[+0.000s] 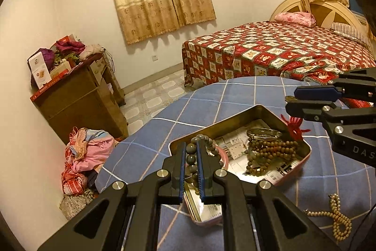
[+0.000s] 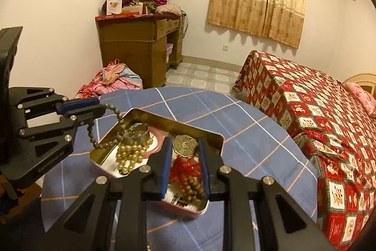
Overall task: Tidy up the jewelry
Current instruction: 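Lower both pieces into the tin and open both tools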
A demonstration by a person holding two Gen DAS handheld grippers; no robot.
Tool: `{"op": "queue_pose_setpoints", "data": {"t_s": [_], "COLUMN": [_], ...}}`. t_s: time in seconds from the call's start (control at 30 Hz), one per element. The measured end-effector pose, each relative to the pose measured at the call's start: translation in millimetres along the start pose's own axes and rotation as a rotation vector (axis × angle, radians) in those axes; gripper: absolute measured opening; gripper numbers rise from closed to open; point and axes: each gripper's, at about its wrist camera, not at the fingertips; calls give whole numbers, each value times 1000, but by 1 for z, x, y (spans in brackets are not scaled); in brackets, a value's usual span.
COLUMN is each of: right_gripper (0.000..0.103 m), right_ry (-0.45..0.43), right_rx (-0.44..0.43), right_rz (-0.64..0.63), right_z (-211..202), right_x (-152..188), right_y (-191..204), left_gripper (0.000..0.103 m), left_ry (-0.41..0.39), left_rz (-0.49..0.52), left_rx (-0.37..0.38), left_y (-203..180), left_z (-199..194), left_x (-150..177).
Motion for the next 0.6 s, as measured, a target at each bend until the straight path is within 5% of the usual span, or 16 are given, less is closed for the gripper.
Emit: {"op": "queue_pose_setpoints", "data": {"t_s": [0.6], "right_gripper": [25], "right_ry": [61], "right_rx": [36], "right_rz": [5], "right_z": [45], "right_x": [-3], "right_y": [-5], "left_gripper": [8], "left_ry": [63], "left_rz": [0], "left_rx": [-15], "left_y": [6], "left_z": [42], "left_x": [6]}}
Point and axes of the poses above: each gripper's, at about its wrist camera, not at the fingertips, and z roughly the way its jaws point, y to its left, x to its underside, and after that the axes turned 8 degrees about z, right-handed
